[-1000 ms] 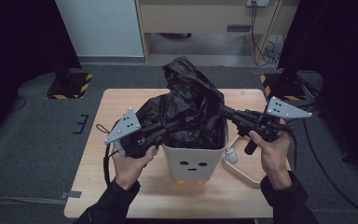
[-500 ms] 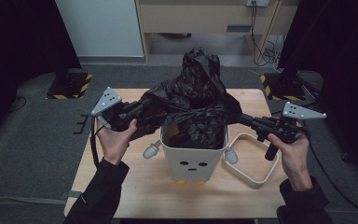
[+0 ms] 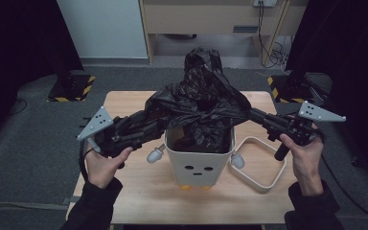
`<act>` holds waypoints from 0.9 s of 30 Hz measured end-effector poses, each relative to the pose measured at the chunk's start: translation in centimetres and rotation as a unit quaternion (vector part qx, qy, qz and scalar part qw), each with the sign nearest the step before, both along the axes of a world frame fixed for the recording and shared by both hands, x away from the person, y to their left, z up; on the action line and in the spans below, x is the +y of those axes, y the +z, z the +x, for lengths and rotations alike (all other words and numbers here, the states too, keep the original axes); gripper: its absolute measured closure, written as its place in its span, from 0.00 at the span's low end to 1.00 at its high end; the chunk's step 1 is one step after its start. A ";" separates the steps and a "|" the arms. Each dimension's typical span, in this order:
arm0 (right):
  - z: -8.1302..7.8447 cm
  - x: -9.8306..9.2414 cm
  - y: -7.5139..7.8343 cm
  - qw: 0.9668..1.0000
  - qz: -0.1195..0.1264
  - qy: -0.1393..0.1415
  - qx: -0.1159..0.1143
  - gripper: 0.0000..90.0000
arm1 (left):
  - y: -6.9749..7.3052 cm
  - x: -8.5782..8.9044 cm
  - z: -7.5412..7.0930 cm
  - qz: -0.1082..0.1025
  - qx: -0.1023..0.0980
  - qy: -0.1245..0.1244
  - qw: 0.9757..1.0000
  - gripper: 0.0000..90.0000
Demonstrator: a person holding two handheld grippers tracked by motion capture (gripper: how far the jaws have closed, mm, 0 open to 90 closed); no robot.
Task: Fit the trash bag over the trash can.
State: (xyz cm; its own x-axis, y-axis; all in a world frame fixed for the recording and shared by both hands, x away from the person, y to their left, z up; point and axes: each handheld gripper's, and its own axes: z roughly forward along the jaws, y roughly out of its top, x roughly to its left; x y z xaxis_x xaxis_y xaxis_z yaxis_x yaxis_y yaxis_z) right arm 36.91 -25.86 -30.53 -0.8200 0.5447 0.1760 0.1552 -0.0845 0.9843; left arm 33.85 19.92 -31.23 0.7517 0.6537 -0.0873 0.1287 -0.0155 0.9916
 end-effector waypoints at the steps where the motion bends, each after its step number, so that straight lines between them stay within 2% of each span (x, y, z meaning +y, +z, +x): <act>1: -0.1 0.0 0.1 1.000 0.005 0.000 -0.002 0.84 | -0.2 -0.3 0.3 0.005 0.001 -0.006 1.000 0.44; 5: -1.0 0.4 1.4 0.999 0.011 -0.001 -0.037 0.72 | -0.9 -1.2 1.5 -0.001 0.014 -0.025 1.000 0.50; 10: -1.5 1.4 3.3 0.997 0.031 0.005 -0.075 0.61 | -1.1 -1.4 1.6 -0.004 0.028 -0.041 0.999 0.77; 14: -0.8 2.9 4.0 0.997 0.016 0.010 -0.073 0.51 | -0.7 -1.3 1.0 -0.010 0.024 -0.056 0.998 0.97; 16: 0.1 3.5 3.8 0.998 0.000 0.008 -0.059 0.50 | -0.4 -1.1 0.6 -0.011 0.022 -0.061 0.998 1.00; 17: 0.1 3.5 3.8 0.998 0.000 0.008 -0.059 0.50 | -0.4 -1.1 0.6 -0.011 0.022 -0.061 0.998 1.00; 18: 0.9 4.0 3.5 0.999 -0.019 0.007 -0.051 0.66 | -0.1 -0.8 0.1 -0.015 0.020 -0.070 0.997 1.00; 20: 1.0 4.0 3.0 0.999 -0.024 0.015 -0.041 0.88 | 0.2 -0.7 -0.8 -0.009 0.019 -0.078 0.997 1.00; 21: 0.8 3.9 2.8 0.999 -0.026 0.019 -0.036 0.94 | 0.3 -0.7 -1.3 -0.007 0.018 -0.085 0.996 1.00; 23: 0.1 3.4 2.4 0.999 -0.029 0.026 -0.028 0.99 | 0.4 -0.8 -2.4 0.003 0.017 -0.098 0.995 1.00; 24: -0.3 3.0 2.2 0.999 -0.029 0.027 -0.024 1.00 | 0.4 -0.8 -2.4 0.003 0.017 -0.098 0.995 1.00; 25: -0.7 2.6 1.9 0.999 -0.029 0.031 -0.018 1.00 | 0.1 -1.0 -3.5 0.014 0.022 -0.114 0.993 1.00; 26: -0.7 2.6 1.9 0.999 -0.029 0.031 -0.018 1.00 | 0.1 -1.0 -3.5 0.014 0.022 -0.114 0.993 1.00; 27: -1.7 1.9 1.1 0.999 -0.023 0.035 -0.009 1.00 | -0.3 -1.4 -4.5 0.022 0.026 -0.129 0.991 1.00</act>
